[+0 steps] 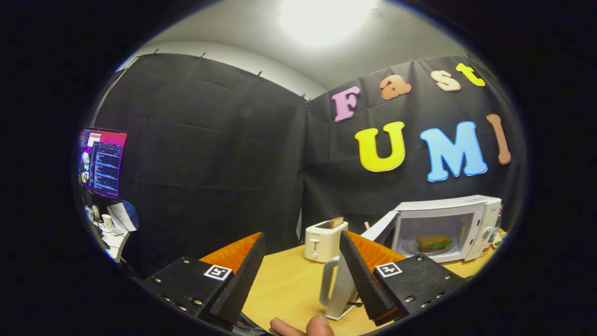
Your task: Open the microwave, put the food inside, and close the microwave door.
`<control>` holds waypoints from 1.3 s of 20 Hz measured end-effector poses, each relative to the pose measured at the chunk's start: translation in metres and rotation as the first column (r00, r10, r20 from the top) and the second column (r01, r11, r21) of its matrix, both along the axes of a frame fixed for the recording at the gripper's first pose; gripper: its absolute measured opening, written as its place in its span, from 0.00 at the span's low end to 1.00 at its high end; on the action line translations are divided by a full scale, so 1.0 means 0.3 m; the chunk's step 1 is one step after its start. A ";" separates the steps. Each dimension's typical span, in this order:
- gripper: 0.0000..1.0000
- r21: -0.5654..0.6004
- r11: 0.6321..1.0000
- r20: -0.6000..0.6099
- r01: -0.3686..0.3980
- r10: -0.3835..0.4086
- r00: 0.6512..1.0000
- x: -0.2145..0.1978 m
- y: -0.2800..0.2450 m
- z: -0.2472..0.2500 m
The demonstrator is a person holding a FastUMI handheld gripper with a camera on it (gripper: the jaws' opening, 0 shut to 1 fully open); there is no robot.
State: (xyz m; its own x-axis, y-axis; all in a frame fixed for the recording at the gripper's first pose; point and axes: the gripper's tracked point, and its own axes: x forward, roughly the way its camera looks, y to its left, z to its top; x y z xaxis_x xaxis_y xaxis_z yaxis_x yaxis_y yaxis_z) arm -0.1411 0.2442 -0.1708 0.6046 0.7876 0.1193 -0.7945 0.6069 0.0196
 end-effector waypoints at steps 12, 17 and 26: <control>0.88 -0.100 0.994 -0.154 -0.040 0.024 0.988 0.073 0.202 -0.343; 0.27 -0.105 0.981 -0.141 0.161 -0.175 0.974 0.229 0.104 -0.359; 0.02 -0.149 0.942 -0.101 0.299 -0.315 0.944 0.302 -0.023 -0.367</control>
State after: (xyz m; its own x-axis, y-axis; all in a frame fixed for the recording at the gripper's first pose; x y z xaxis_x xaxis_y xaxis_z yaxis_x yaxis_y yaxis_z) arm -0.0505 0.2375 -0.2810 0.8230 0.5648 -0.0609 -0.5654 0.8248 0.0088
